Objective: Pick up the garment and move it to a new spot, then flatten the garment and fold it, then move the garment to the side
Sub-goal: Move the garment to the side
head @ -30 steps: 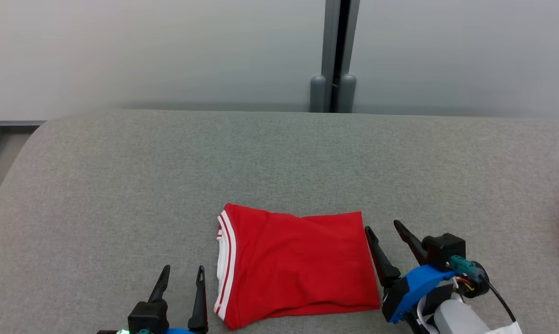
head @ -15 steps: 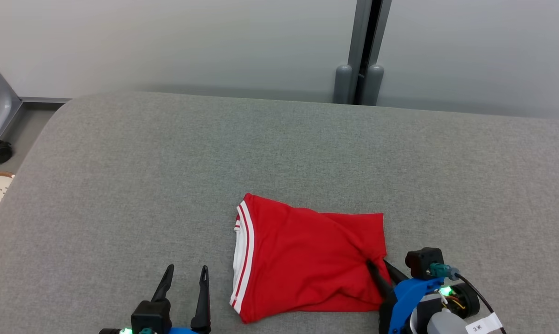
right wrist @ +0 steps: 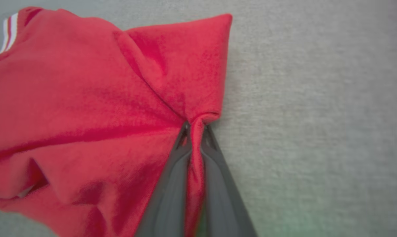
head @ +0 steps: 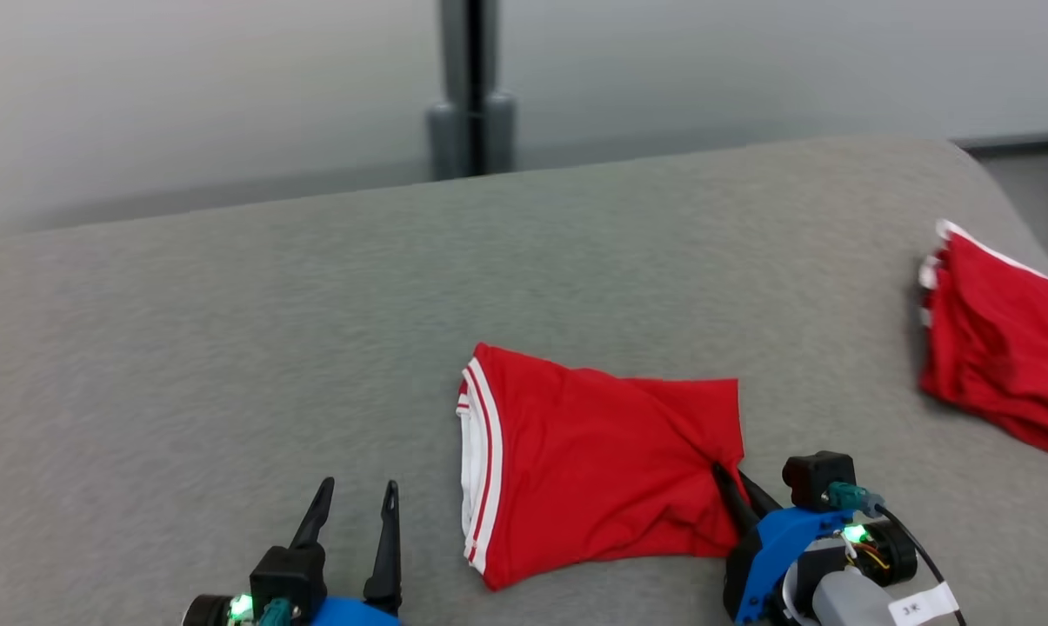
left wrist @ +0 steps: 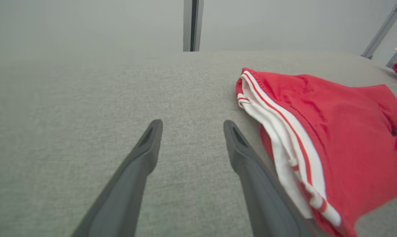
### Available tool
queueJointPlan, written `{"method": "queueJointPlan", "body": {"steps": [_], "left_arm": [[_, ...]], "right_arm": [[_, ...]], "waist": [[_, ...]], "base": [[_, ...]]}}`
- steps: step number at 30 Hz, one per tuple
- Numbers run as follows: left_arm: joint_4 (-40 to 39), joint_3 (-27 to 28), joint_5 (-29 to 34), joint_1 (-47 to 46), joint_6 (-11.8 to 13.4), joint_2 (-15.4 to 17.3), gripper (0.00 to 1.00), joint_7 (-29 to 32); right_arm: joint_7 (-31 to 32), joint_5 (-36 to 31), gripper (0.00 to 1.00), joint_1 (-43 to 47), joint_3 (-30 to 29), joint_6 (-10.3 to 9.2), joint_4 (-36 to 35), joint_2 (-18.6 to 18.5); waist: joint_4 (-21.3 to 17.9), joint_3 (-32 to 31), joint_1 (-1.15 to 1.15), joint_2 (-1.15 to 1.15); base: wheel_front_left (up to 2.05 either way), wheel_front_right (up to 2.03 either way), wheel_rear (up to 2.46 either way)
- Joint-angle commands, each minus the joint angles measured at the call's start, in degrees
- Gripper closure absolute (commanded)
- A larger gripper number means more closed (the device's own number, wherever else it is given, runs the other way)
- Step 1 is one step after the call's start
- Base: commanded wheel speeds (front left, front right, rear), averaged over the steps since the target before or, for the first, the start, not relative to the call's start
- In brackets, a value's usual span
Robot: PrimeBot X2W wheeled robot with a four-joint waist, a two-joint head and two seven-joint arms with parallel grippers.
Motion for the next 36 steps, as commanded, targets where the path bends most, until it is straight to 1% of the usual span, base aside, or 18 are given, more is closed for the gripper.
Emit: {"method": "queueJointPlan", "body": {"steps": [1, 6, 10, 11, 14, 17, 20, 23, 27, 30, 34, 36], "left_arm": [[0.0, -0.6, -0.4, -1.4, 0.0, 0.0, 0.0, -0.3], [0.1, -2.1, -0.7, -3.1, -0.1, 0.0, 0.0, -0.3], [0.7, -3.0, 0.2, -4.1, -0.8, 0.0, 0.0, -0.3], [0.7, -3.0, 0.2, -4.1, -0.8, 0.0, 0.0, -0.3], [1.1, -3.6, 0.7, -4.4, -1.4, 0.0, 0.0, -0.3], [1.4, -3.9, 0.9, -4.8, -1.6, 0.0, 0.0, -0.3], [1.7, -4.2, 1.2, -5.1, -1.9, 0.0, 0.0, -0.3], [1.9, -4.1, 1.5, -5.0, -2.0, 0.0, 0.0, -0.3], [2.6, -3.3, 2.5, -4.6, -2.5, 0.0, 0.0, -0.3], [2.8, -2.7, 3.1, -4.2, -2.9, 0.0, 0.0, -0.3], [2.7, -2.1, 3.3, -4.6, -3.3, 0.0, 0.0, -0.3], [2.7, -1.7, 3.8, -5.3, -3.4, 0.0, 0.0, -0.3]], "right_arm": [[1.1, -0.9, 1.0, 2.4, -1.4, -0.77, 2.1, -2.0], [1.0, -3.0, 1.0, 3.7, -4.0, -0.73, 0.0, -1.8], [0.9, -3.8, 1.0, 4.2, -5.7, -0.63, -1.8, -1.5], [0.9, -3.8, 1.0, 4.2, -5.7, -0.63, -1.8, -1.5], [0.7, -4.3, 1.0, 4.3, -6.4, -0.53, -3.0, -1.4], [0.6, -4.6, 1.0, 4.0, -6.8, -0.49, -4.1, -1.3], [0.6, -5.1, 1.0, 2.4, -6.8, -0.48, -4.9, -1.3], [0.6, -4.0, 1.0, -1.0, -7.2, -0.44, -6.5, -1.2], [0.6, -3.8, 1.0, -6.8, -7.9, -0.44, -7.6, -4.6], [1.3, -4.9, 1.0, -11.6, -9.0, -0.44, -6.7, -8.1], [2.5, -6.7, 1.0, -16.3, -15.3, -0.44, -3.4, -14.7], [3.0, -8.5, 1.0, -17.6, -18.6, -0.43, -1.2, -17.2]], "waist": [[-5.1, -2.0, 0.0, 0.0], [-11.9, -0.8, 0.0, 0.0], [-15.9, 0.0, 0.0, 0.0], [-15.9, 0.0, 0.0, 0.0], [-18.0, 0.6, 0.0, 0.0], [-19.0, 1.1, 0.0, 0.0], [-19.2, 1.5, 0.0, 0.0], [-18.6, 2.2, 0.0, 0.0], [-17.3, 2.9, 0.0, 0.0], [-15.9, 3.3, 0.0, 0.0], [-13.6, 4.1, 0.0, 0.0], [-12.5, 4.6, 0.0, 0.0]], "base": [[0.0, 0.0, 0.0], [0.0, 0.0, 0.0], [0.0, 0.0, 0.0], [0.0, 0.0, 0.0], [0.0, 0.0, 0.0], [0.0, 0.0, 0.0], [0.0, 0.0, 0.0], [0.0, 0.0, 0.0], [0.0, 0.0, 0.0], [0.0, 0.0, 0.0], [0.0, 0.0, 0.0], [0.0, 0.0, 0.0]]}}
